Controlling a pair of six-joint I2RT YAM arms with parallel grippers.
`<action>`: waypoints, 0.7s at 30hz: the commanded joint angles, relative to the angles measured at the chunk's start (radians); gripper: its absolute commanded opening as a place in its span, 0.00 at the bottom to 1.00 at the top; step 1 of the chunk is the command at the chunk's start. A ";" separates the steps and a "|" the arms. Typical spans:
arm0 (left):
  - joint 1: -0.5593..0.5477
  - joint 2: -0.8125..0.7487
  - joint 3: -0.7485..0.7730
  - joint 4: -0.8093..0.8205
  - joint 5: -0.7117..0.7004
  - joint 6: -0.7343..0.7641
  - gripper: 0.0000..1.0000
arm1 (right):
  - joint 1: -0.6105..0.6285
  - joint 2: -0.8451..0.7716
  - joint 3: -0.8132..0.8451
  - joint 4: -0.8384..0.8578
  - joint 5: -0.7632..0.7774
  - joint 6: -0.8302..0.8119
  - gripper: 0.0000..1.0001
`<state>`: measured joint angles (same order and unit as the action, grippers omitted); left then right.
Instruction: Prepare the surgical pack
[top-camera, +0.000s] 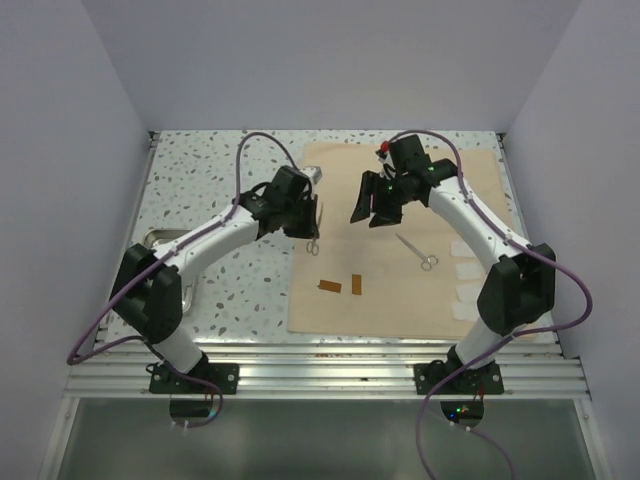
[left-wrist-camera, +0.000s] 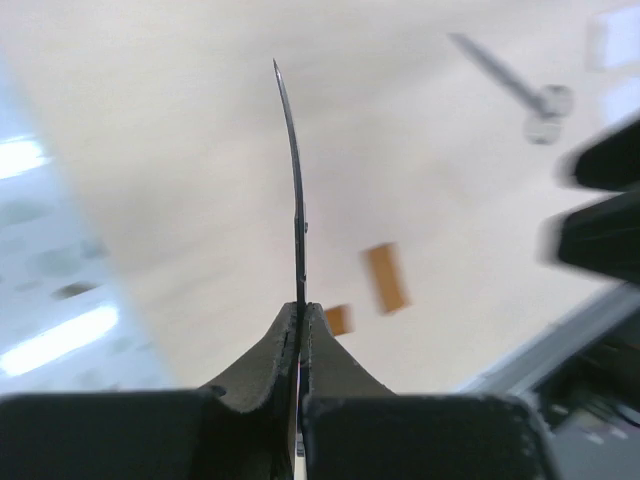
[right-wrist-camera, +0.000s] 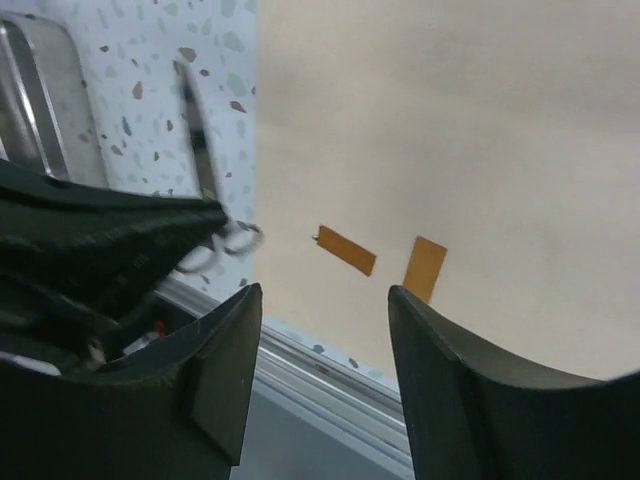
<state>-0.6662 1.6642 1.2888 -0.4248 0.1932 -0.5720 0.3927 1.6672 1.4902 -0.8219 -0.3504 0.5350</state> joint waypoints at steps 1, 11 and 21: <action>0.106 -0.099 0.029 -0.347 -0.333 0.246 0.00 | -0.026 0.003 0.047 -0.108 0.100 -0.124 0.58; 0.442 -0.207 -0.140 -0.496 -0.667 0.439 0.00 | -0.058 0.025 -0.027 -0.121 0.149 -0.225 0.59; 0.516 -0.071 -0.209 -0.404 -0.833 0.403 0.03 | -0.113 0.083 -0.001 -0.120 0.143 -0.242 0.59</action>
<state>-0.1696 1.5459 1.0954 -0.8738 -0.5575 -0.1539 0.2974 1.7355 1.4609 -0.9302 -0.2192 0.3195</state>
